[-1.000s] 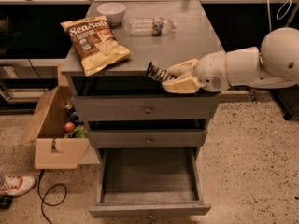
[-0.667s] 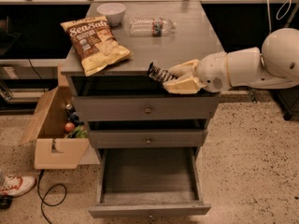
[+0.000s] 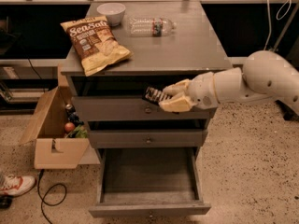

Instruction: Place rxbar chocolate into bottom drawer

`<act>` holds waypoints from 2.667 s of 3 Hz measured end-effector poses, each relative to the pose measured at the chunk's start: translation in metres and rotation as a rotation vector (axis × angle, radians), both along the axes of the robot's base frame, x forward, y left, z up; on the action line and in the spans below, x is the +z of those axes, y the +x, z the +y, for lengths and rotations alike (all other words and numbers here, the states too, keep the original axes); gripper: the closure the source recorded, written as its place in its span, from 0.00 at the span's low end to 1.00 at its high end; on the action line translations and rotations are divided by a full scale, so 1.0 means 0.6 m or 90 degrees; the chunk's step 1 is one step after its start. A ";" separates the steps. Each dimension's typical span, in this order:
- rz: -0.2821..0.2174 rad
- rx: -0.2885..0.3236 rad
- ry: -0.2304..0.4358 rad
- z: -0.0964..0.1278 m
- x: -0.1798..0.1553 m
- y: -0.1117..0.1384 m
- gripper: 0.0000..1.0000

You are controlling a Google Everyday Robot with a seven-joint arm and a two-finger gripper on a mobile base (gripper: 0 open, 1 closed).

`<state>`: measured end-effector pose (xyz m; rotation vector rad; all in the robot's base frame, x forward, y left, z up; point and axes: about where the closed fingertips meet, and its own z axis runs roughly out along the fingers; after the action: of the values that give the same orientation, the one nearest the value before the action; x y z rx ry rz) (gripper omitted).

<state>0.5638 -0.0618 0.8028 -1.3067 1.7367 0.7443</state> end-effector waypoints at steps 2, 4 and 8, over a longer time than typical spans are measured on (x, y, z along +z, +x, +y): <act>0.118 0.006 0.031 0.030 -0.260 -0.007 1.00; 0.135 -0.024 0.005 0.019 -0.321 -0.004 1.00; 0.320 -0.105 0.080 -0.017 -0.790 -0.017 1.00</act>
Offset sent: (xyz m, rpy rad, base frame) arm -0.0011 0.0213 -0.2315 0.0835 0.2776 -0.0086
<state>0.5539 -0.0719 0.3288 -0.9251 2.1184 1.1330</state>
